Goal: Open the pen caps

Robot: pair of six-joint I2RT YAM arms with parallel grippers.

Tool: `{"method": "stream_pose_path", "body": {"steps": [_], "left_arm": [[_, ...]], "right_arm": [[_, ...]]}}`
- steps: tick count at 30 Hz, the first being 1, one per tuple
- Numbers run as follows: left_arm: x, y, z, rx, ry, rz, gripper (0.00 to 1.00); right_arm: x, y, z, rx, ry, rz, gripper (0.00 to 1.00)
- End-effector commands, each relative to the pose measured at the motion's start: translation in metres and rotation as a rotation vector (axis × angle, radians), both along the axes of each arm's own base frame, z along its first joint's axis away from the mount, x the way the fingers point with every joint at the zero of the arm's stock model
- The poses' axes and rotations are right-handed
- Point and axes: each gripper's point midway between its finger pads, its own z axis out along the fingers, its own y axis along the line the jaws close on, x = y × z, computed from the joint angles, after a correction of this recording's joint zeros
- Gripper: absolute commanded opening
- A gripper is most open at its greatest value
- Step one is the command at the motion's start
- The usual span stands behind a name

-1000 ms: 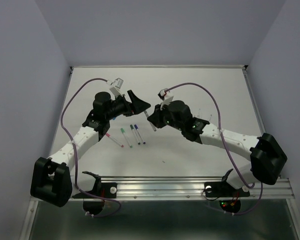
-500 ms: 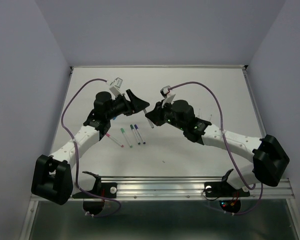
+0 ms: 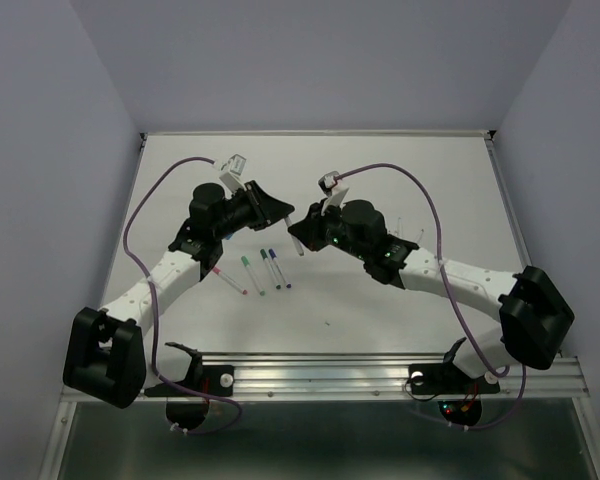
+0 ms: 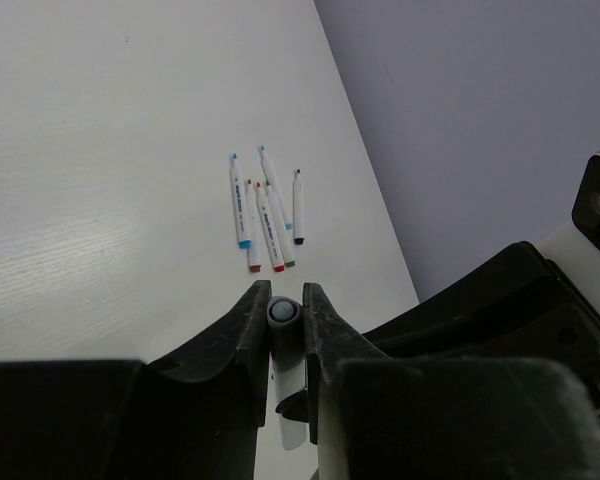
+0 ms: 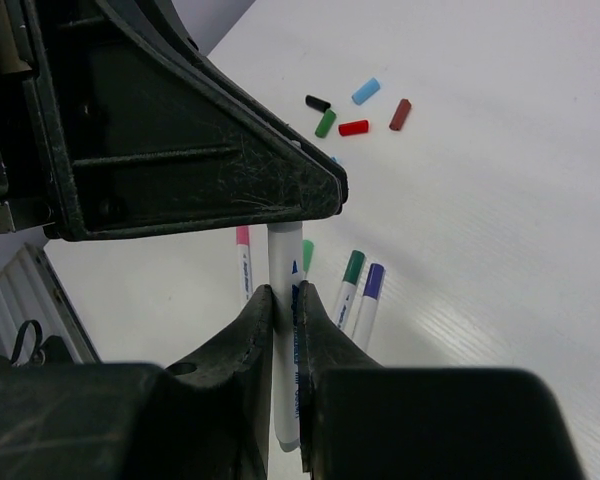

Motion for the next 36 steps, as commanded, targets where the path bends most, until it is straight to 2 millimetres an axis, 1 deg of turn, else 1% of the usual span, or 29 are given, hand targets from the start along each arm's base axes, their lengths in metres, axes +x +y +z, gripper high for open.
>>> {"method": "stream_pose_path", "body": {"steps": [1, 3, 5, 7, 10, 13, 14, 18, 19, 24, 27, 30, 31, 32, 33, 34, 35, 36], "left_arm": [[0.005, -0.002, 0.021, -0.026, -0.076, 0.008, 0.04], [0.008, 0.0, 0.023, -0.021, -0.078, 0.029, 0.0], [0.011, 0.0, 0.027, -0.024, -0.085, 0.035, 0.0], [0.011, -0.001, 0.029, -0.03, -0.083, 0.035, 0.0], [0.012, -0.001, 0.033, -0.042, -0.081, 0.042, 0.0], [0.011, 0.0, 0.032, -0.045, -0.076, 0.048, 0.0], [0.009, -0.001, 0.032, -0.046, -0.074, 0.045, 0.0], [0.008, -0.002, 0.031, -0.05, -0.068, 0.049, 0.0], [0.007, -0.003, 0.03, -0.048, -0.068, 0.047, 0.0], [0.007, -0.004, 0.028, -0.049, -0.063, 0.049, 0.0], [0.007, -0.005, 0.03, -0.048, -0.068, 0.044, 0.0], [0.006, -0.006, 0.032, -0.052, -0.07, 0.044, 0.0], [0.005, -0.007, 0.033, -0.054, -0.071, 0.041, 0.0], [0.006, -0.007, 0.034, -0.055, -0.073, 0.043, 0.0], [0.006, -0.006, 0.035, -0.053, -0.077, 0.044, 0.0], [0.01, -0.004, 0.036, -0.047, -0.085, 0.069, 0.0], [0.014, -0.001, 0.04, -0.031, -0.092, 0.093, 0.0], [0.022, 0.006, 0.042, -0.009, -0.104, 0.145, 0.0]], "right_arm": [[-0.001, 0.01, 0.015, 0.025, -0.049, 0.058, 0.01], [-0.012, 0.016, 0.007, 0.003, -0.031, 0.132, 0.01], [-0.022, 0.02, -0.005, -0.03, -0.023, 0.205, 0.01], [-0.029, 0.023, -0.023, -0.057, 0.024, 0.247, 0.01], [-0.024, 0.023, -0.03, -0.068, 0.031, 0.227, 0.01], [-0.02, 0.025, -0.025, -0.06, 0.007, 0.216, 0.02], [-0.018, 0.027, -0.021, -0.05, -0.004, 0.214, 0.08], [-0.013, 0.03, -0.017, -0.041, -0.017, 0.205, 0.12], [-0.011, 0.031, -0.016, -0.042, -0.021, 0.201, 0.16], [-0.006, 0.031, -0.016, -0.044, -0.024, 0.178, 0.17], [-0.006, 0.031, -0.017, -0.045, -0.022, 0.176, 0.16], [-0.003, 0.03, -0.018, -0.049, -0.022, 0.165, 0.19], [-0.002, 0.03, -0.018, -0.049, -0.021, 0.157, 0.17], [-0.003, 0.03, -0.022, -0.058, -0.016, 0.165, 0.05], [-0.004, 0.031, -0.022, -0.062, -0.015, 0.172, 0.01], [-0.005, 0.032, -0.023, -0.064, -0.011, 0.183, 0.01], [-0.012, 0.033, -0.026, -0.077, -0.006, 0.227, 0.01], [-0.016, 0.033, -0.029, -0.085, 0.004, 0.24, 0.01]]}}
